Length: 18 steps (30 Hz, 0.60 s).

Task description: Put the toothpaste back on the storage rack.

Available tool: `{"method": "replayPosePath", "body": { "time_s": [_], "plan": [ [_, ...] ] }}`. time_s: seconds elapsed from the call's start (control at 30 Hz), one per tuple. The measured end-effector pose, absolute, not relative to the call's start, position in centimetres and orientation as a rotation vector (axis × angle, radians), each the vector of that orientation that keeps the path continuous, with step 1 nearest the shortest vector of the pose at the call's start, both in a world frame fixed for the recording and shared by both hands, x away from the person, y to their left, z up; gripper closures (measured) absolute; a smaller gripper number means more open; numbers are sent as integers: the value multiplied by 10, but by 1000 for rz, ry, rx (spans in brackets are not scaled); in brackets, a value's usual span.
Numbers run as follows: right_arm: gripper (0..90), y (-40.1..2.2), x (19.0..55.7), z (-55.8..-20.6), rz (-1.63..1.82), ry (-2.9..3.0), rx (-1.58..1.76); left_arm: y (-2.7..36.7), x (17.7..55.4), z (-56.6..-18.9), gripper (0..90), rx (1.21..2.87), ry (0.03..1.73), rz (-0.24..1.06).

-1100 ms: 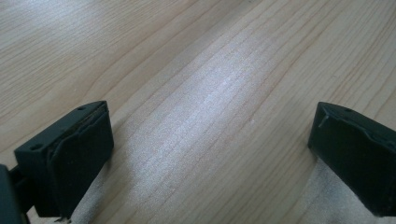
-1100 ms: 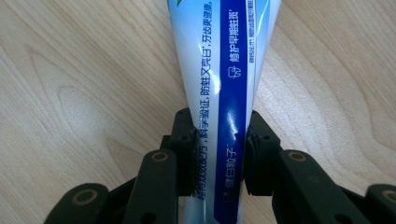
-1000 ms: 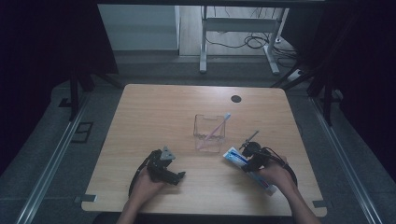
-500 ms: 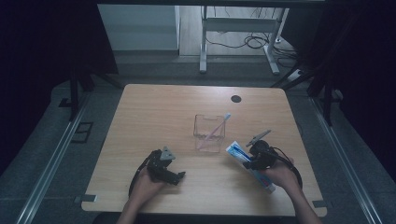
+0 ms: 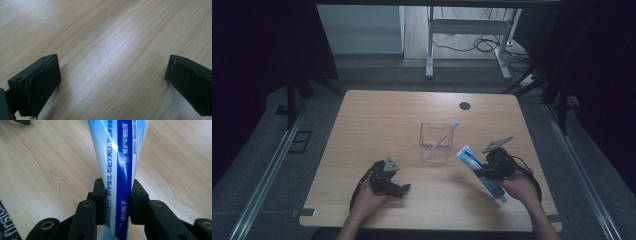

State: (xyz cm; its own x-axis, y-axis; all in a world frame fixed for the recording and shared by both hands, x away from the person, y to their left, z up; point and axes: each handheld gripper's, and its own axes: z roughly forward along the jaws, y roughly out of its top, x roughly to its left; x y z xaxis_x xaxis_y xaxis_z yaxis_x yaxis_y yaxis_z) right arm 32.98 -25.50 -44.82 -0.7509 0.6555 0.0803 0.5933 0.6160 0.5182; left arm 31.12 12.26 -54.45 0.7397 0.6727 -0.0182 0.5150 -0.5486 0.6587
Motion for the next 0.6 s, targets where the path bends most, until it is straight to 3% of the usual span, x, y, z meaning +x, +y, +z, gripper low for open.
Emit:
{"method": "replayPosePath", "body": {
  "time_s": [0.6],
  "plan": [
    [711, -251, 325, -414, 978, 2672, 980, 122, 311, -545, 1, 2275, 897, 308]
  ]
}}
